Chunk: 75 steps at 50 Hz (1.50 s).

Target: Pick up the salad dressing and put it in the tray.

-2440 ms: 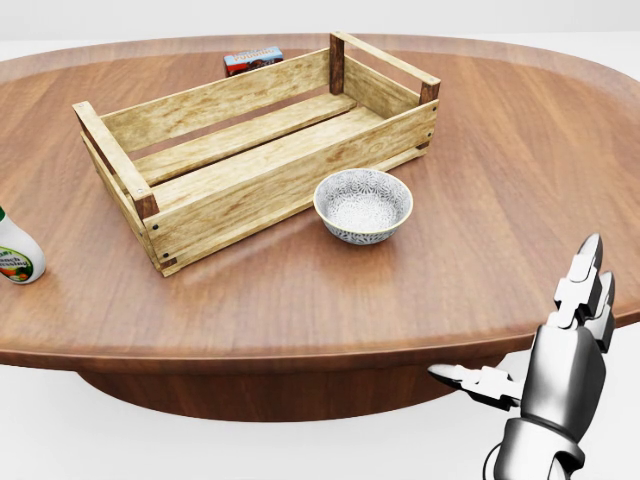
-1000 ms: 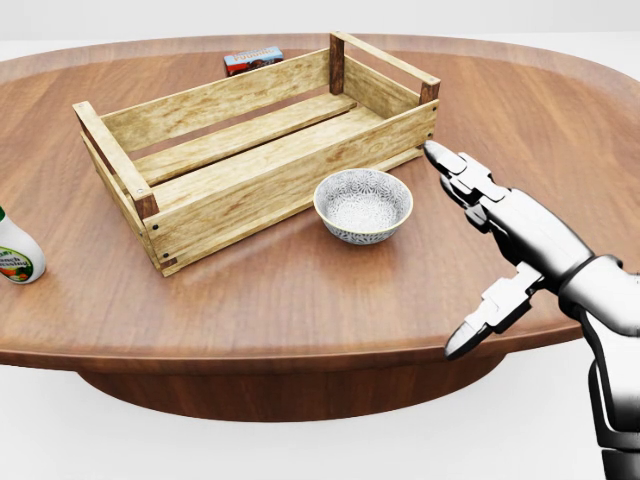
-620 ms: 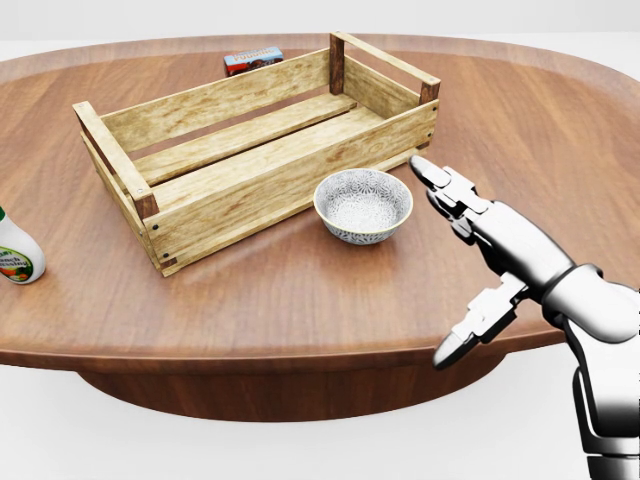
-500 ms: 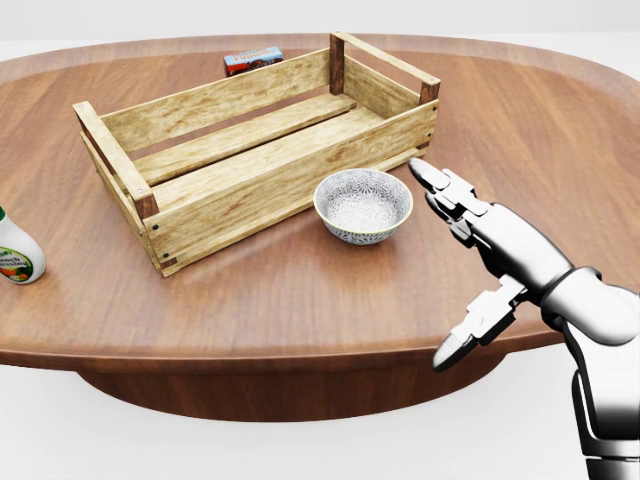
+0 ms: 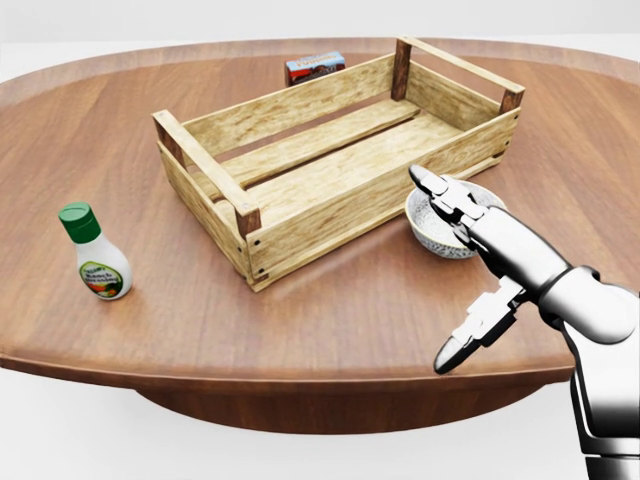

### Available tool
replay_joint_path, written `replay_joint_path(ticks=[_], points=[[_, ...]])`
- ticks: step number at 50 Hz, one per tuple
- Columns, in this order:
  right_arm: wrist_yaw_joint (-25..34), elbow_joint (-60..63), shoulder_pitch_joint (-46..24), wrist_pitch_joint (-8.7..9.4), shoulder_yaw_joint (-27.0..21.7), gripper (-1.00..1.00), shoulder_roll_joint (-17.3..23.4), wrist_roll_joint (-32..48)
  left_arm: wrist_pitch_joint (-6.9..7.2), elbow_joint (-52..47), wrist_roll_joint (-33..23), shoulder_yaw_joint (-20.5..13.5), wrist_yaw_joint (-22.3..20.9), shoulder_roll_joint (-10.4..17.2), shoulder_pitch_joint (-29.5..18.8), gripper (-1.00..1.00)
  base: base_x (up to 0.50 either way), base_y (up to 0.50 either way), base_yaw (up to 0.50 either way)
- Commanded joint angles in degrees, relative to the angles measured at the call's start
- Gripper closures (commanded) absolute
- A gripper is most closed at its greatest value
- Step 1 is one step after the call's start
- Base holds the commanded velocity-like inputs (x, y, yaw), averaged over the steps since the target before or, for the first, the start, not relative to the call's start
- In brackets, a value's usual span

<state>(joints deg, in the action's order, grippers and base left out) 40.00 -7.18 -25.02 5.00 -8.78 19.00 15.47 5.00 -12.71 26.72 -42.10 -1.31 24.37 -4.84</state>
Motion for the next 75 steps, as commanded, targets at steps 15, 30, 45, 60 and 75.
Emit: replay_joint_path(ticks=[15, 30, 45, 60, 75], points=[[0.0, 2.3, 2.3, 0.0, -0.1, -1.0, -0.8, -4.1, 0.0, -0.2, -0.2, 0.3, -0.2, -0.2, 0.1, -1.0, 0.49, 0.07, 0.0], [0.0, 1.0, 4.2, 0.0, 1.1, -1.0, -0.8, 2.9, 0.0, -0.3, -0.4, 0.3, -0.3, -0.3, 0.1, -1.0, 0.49, 0.06, 0.0], [0.0, 1.4, 4.8, 0.0, -0.7, -1.0, -0.5, -1.0, 0.0, -0.6, -0.3, 0.1, -0.4, -0.3, 0.1, -1.0, 0.31, 0.49, 0.0], [0.0, 1.6, 5.4, 0.0, -0.8, -1.0, -0.6, -1.2, 0.0, -0.2, -0.3, 0.2, -0.5, -0.3, 0.1, -1.0, 0.27, 0.5, 0.0], [0.0, 1.7, 5.7, 0.0, -0.9, -1.0, -0.7, -1.8, 0.0, 0.4, -0.4, 0.5, -0.6, -0.4, 0.1, -1.0, 0.28, 0.49, 0.0]])
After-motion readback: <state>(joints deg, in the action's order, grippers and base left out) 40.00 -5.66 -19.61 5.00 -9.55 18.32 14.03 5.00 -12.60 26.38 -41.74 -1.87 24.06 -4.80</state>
